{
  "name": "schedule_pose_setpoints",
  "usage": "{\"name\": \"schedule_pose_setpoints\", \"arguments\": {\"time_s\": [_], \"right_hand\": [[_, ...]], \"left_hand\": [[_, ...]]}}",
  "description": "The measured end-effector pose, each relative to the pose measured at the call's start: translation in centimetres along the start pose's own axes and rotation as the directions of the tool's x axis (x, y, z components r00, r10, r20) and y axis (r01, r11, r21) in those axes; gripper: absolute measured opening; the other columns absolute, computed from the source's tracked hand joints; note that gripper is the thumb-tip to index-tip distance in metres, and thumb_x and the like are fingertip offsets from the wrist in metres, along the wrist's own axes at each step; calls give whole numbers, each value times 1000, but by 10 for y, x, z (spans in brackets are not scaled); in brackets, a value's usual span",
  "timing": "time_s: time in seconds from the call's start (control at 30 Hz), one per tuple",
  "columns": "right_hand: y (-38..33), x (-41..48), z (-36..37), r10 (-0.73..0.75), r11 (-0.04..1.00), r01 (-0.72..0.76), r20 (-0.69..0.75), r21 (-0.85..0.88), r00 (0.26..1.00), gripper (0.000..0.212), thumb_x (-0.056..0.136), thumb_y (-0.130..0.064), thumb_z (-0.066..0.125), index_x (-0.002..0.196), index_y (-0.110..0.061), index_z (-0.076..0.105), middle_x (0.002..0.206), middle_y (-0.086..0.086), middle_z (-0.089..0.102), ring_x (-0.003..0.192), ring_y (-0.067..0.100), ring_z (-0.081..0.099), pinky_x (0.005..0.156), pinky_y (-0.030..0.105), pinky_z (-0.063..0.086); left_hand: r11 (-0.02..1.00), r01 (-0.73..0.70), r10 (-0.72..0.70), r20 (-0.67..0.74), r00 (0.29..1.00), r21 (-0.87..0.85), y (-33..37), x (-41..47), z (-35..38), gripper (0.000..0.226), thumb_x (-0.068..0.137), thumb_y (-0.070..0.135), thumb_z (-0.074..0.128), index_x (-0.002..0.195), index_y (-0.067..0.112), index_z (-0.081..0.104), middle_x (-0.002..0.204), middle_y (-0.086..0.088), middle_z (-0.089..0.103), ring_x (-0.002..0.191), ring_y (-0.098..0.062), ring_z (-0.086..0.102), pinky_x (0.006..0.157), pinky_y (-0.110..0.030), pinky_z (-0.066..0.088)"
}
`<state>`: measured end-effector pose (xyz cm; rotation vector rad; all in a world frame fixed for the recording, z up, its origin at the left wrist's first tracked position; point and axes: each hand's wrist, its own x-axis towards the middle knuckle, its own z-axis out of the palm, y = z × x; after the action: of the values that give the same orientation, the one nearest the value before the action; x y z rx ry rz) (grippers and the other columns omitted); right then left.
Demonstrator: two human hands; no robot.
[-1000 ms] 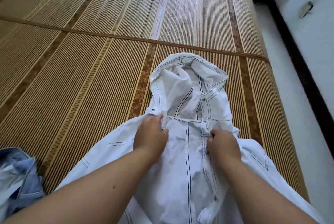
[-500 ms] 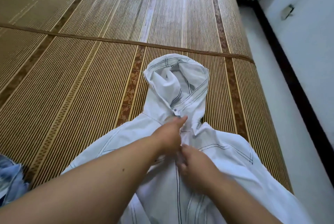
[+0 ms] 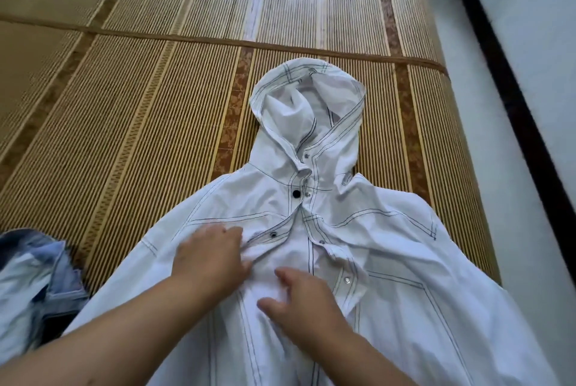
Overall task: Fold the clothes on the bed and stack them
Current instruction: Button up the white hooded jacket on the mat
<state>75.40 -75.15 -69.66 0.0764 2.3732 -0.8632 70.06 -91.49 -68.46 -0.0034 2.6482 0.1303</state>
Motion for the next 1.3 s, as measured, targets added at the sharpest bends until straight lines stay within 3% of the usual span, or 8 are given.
{"name": "schedule_pose_setpoints", "arguments": {"time_s": [0.2, 0.37, 0.5, 0.63, 0.77, 1.03, 1.2, 1.3], "right_hand": [[-29, -33, 48, 54, 994, -52, 16, -95, 998, 81, 51, -78, 53, 112, -26, 52, 114, -7, 56, 112, 18, 49, 91, 37, 41], [-13, -49, 51, 99, 995, -101, -151, -6, 984, 12, 87, -28, 48, 95, -24, 55, 94, 1, 65, 93, 24, 58, 72, 32, 41], [2, -61, 39, 292, 907, -187, -242, 377, 925, 15, 87, -18, 51, 73, -21, 54, 67, -3, 59, 67, 14, 53, 59, 26, 38], [13, -68, 33, 404, 814, -218, -255, 539, 879, 17, 89, -12, 50, 73, -10, 56, 64, -2, 55, 60, 7, 47, 51, 16, 33], [12, -70, 36, 445, 783, -259, -220, 565, 868, 24, 88, -10, 48, 64, -13, 46, 60, -2, 45, 57, 13, 40, 53, 29, 30], [6, -75, 50, 377, 879, -283, -194, 384, 906, 28, 88, -18, 48, 60, -16, 41, 57, -3, 42, 52, 11, 34, 46, 28, 24], [0, -70, 58, 389, 883, -326, -137, 338, 911, 6, 90, -20, 49, 88, -23, 54, 76, -5, 59, 61, 8, 51, 50, 23, 34], [-3, -67, 54, 372, 903, -297, -223, 310, 901, 32, 86, -17, 51, 114, -32, 47, 87, -11, 58, 76, 7, 55, 59, 25, 38]], "left_hand": [[985, 45, -38, 47, 998, -164, -12, -10, 3, 19, 88, 43, 49, 85, 27, 58, 87, 7, 63, 85, -17, 58, 67, -29, 46], [808, -48, 101, 58, 993, -588, -9, -26, 0, 12, 88, 29, 59, 78, 33, 62, 84, 10, 66, 83, -14, 60, 69, -26, 46], [952, 166, -171, 4, 985, -257, -36, -34, 22, 61, 80, 56, 55, 136, 41, 38, 149, -1, 33, 133, -28, 32, 104, -47, 33], [892, 448, -431, 184, 883, -57, -67, -38, 40, 101, 67, 76, 56, 144, 48, -2, 156, -12, 13, 141, -37, 15, 106, -60, 22], [962, 274, -273, -90, 958, -9, -83, -39, 48, 60, 90, 35, 50, 142, 45, 20, 111, -5, 61, 100, -26, 52, 88, -46, 38], [967, 216, -177, -254, 951, 134, -138, -16, 2, 39, 98, 26, 27, 128, 37, 48, 94, -9, 60, 76, -26, 54, 68, -35, 43], [973, 213, -224, -129, 966, -93, -105, -17, 7, 38, 98, 32, 36, 132, 36, 50, 138, -10, 44, 129, -30, 36, 106, -48, 27], [988, 40, -62, -142, 988, -149, -60, -36, 25, 43, 95, 40, 42, 137, 31, 44, 156, -4, 24, 146, -24, 6, 116, -52, 7]]}}
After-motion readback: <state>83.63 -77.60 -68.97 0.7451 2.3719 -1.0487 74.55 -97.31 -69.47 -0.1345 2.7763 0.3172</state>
